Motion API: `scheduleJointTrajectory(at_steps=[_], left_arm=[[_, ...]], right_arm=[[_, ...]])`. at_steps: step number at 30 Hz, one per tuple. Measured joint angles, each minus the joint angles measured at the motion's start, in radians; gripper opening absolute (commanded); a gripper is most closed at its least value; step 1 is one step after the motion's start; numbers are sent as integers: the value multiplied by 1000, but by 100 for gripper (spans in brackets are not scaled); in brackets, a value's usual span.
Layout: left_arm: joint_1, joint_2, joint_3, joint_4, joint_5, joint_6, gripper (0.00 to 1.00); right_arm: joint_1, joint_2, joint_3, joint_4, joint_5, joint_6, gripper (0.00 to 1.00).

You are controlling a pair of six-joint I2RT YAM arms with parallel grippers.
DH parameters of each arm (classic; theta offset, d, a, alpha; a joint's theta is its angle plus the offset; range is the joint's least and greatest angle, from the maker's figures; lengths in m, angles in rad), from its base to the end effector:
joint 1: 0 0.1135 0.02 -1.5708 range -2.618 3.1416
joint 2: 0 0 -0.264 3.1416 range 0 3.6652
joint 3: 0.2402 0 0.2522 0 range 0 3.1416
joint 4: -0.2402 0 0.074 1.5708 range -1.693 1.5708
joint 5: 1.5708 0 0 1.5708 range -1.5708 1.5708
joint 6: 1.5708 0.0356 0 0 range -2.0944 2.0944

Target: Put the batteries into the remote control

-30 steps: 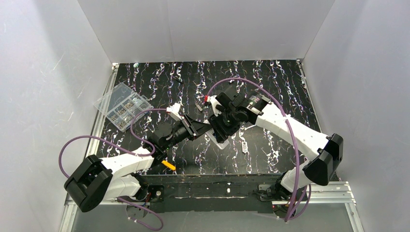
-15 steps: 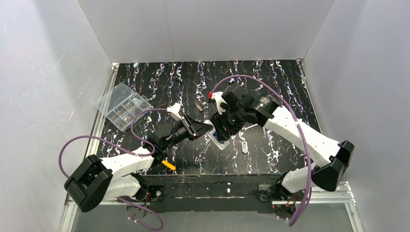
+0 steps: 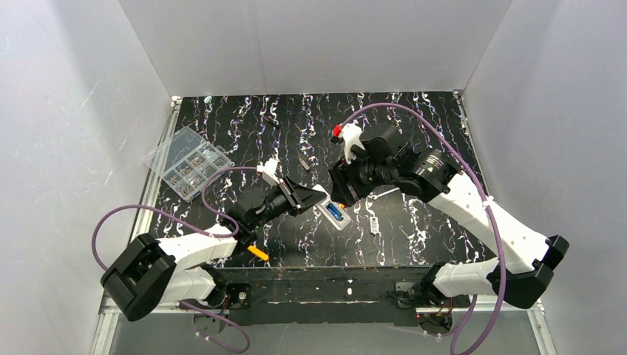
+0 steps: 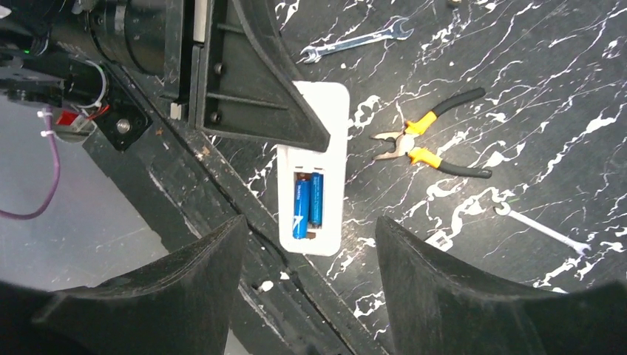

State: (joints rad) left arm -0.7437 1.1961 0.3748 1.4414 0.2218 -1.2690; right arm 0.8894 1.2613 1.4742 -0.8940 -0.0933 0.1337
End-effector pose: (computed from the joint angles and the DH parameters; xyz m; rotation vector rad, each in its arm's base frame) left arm 0.1586 -0.1565 0.2839 -0.0575 1.1597 -1.9305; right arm 0.1558 0.1973 0.4064 -0.9081 2.1474 0.6388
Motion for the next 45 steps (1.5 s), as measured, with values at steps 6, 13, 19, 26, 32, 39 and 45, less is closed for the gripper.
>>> scheduleJointTrajectory(at_steps=[6, 13, 19, 26, 32, 39, 45], left_arm=[[0, 4, 0, 1, 0, 0, 0], [0, 4, 0, 1, -1, -6, 0], [0, 2, 0, 1, -5, -18, 0], [0, -14, 0, 1, -6, -33, 0], [0, -16, 1, 1, -7, -52, 0], [0, -16, 30, 0, -11, -104, 0], [0, -26, 59, -43, 34, -159, 0]], right_arm=[[-15, -2, -1, 30, 12, -19, 73], [-69, -77, -121, 101, -8, -32, 80], [-127, -152, -198, 172, -57, -26, 85], [-172, -202, -278, 266, -194, 21, 93], [-202, -204, -335, 334, -297, 84, 85], [-205, -301, -443, 427, -374, 7, 71], [-209, -410, -560, 591, -481, -199, 72]])
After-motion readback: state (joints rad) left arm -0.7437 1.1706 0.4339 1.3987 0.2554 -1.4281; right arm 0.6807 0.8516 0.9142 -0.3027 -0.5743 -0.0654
